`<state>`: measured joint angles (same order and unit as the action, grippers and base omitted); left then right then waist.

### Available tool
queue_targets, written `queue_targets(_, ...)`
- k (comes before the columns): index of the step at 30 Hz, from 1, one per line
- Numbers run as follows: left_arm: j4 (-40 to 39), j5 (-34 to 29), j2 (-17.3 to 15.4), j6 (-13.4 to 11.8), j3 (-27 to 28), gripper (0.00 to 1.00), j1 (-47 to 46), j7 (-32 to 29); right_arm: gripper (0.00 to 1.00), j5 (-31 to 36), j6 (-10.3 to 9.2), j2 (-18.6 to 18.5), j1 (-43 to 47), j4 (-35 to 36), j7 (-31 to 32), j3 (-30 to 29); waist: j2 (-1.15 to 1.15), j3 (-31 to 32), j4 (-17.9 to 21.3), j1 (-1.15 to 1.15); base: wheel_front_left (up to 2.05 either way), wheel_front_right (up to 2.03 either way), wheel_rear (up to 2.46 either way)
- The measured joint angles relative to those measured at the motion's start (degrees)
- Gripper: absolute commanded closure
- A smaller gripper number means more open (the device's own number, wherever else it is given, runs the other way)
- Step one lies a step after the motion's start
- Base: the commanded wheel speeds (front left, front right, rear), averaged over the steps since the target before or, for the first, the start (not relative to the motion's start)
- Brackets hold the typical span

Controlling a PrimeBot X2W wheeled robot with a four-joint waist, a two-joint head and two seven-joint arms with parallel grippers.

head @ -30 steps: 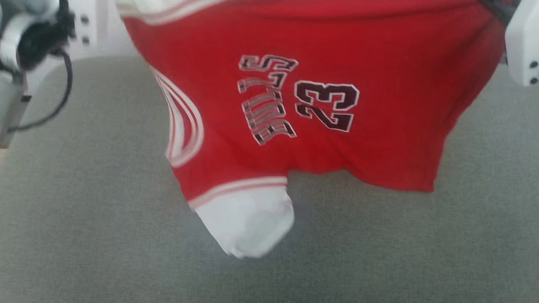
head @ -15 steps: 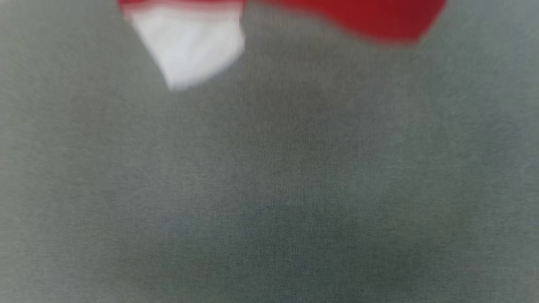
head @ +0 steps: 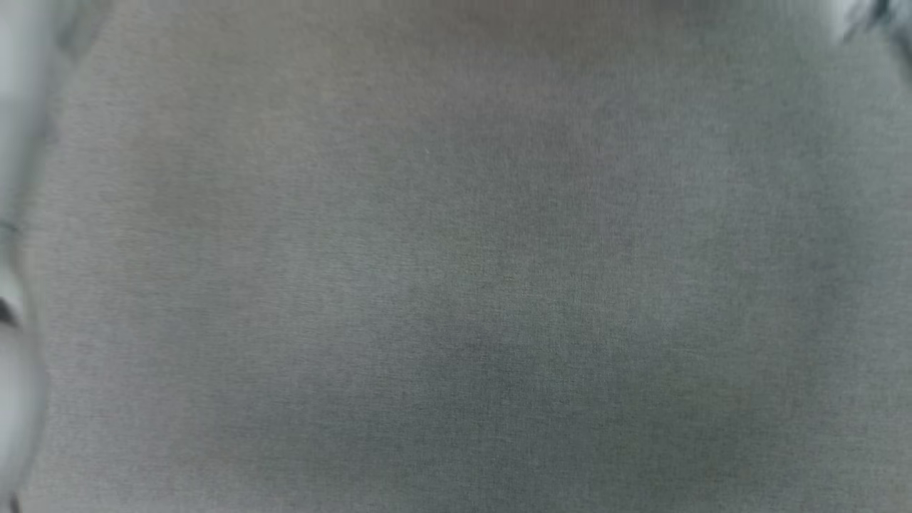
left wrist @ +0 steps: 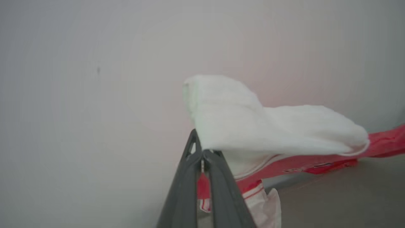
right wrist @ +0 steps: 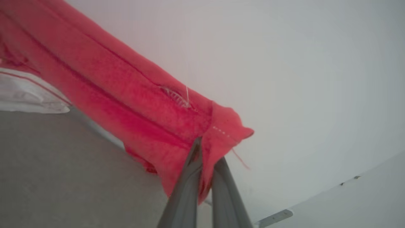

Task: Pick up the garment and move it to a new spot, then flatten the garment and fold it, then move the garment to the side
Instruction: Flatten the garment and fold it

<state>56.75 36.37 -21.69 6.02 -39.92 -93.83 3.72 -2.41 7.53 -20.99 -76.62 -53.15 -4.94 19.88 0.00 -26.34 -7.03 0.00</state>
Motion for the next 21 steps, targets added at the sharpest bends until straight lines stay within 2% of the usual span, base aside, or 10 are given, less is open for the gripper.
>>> queue_targets(4,0.9,4.0,1.4,1.2,-2.2,1.0,7.6,-7.7,1.0,-7.6,0.01,0.2,6.8,-1.3,2.9,7.3,0.0,3.2,-0.8,0.0,0.0,0.0,0.0)
queue_targets(7,-2.3,7.8,0.5,1.3,-4.1,1.0,12.8,-13.4,1.0,-14.8,0.01,-1.8,11.4,1.4,5.9,12.6,0.0,5.9,-1.4,0.0,0.0,0.0,0.0)
queue_targets(10,-7.2,11.7,-1.7,1.4,-5.8,1.0,19.1,-18.7,1.0,-21.6,0.0,-5.8,16.5,6.9,9.2,17.2,0.0,8.6,-2.0,0.0,0.0,0.0,0.0)
queue_targets(11,-10.4,13.9,-3.9,1.4,-6.5,1.0,23.1,-22.1,1.0,-26.0,0.0,-8.9,20.6,11.9,11.7,20.4,0.0,10.2,-2.4,0.0,0.0,0.0,0.0)
queue_targets(13,-13.8,15.7,-5.9,1.3,-7.0,1.0,27.5,-25.9,1.0,-30.6,0.01,-11.8,24.7,17.4,14.2,22.8,0.0,11.8,-2.8,0.0,0.0,0.0,0.0)
queue_targets(16,-21.1,17.6,-9.1,-1.2,-8.0,1.0,34.6,-30.6,1.0,-35.8,0.0,-16.7,30.5,25.0,16.9,24.7,0.0,14.1,-3.3,0.0,0.0,0.0,0.0)
queue_targets(18,-27.6,18.1,-11.6,-4.0,-8.8,1.0,39.3,-33.6,1.0,-38.1,0.0,-19.7,34.3,29.2,17.6,24.7,0.0,15.4,-3.5,0.0,0.0,0.0,0.0)
queue_targets(21,-39.1,20.4,-16.2,-9.6,-9.2,1.0,46.9,-37.5,1.0,-41.1,0.0,-23.2,40.2,34.8,18.6,24.8,0.0,17.0,-3.8,0.0,0.0,0.0,0.0)
